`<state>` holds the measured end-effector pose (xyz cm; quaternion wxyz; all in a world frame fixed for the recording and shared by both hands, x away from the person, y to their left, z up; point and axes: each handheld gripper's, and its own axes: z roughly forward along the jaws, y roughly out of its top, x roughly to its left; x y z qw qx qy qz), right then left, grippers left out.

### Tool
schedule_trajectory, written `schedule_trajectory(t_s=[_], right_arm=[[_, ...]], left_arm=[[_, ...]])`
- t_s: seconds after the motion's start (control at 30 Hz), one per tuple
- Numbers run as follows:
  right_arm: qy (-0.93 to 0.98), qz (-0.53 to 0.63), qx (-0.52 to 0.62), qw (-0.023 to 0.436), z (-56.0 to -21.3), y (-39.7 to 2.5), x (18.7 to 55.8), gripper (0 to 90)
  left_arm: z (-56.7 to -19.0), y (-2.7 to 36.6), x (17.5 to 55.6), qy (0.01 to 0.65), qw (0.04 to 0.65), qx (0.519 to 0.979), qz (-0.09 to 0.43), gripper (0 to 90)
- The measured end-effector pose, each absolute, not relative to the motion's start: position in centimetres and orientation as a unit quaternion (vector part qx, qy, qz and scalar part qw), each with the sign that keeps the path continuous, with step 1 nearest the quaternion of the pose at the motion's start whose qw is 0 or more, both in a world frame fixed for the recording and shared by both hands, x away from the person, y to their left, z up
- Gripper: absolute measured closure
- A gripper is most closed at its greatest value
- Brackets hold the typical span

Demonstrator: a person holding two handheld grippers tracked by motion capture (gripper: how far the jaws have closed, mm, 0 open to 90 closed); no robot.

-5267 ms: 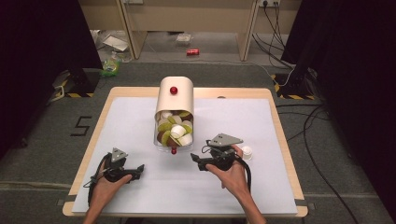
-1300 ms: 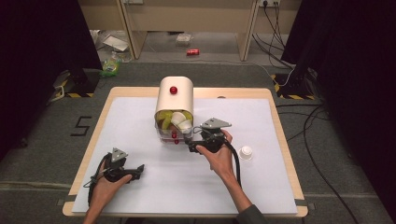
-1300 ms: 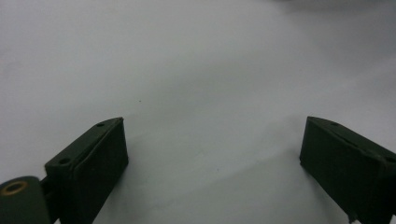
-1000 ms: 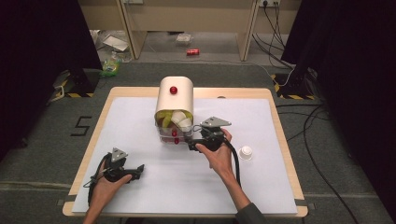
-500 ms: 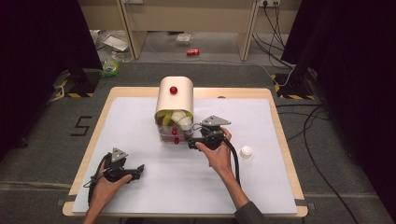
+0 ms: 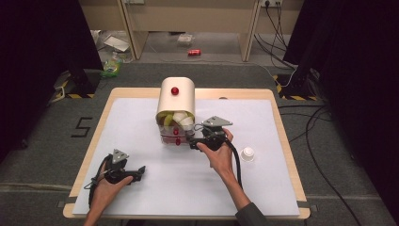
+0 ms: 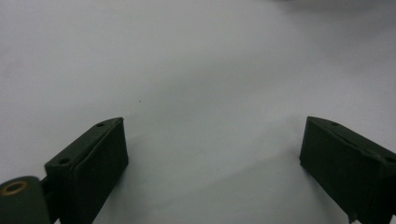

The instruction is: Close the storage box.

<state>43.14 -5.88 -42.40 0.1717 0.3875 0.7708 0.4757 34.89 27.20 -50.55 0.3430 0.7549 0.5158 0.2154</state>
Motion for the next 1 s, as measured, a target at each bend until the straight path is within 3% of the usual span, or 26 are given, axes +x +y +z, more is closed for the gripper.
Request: schedule_trajectory(t_s=[1.0], right_arm=[[0.75,0.476,0.42,0.188,-42.45,-6.77,43.66,15.6]], left_arm=[[-50.55,27.2,34.9,0.516,0.343,0.755,0.215,6.8]])
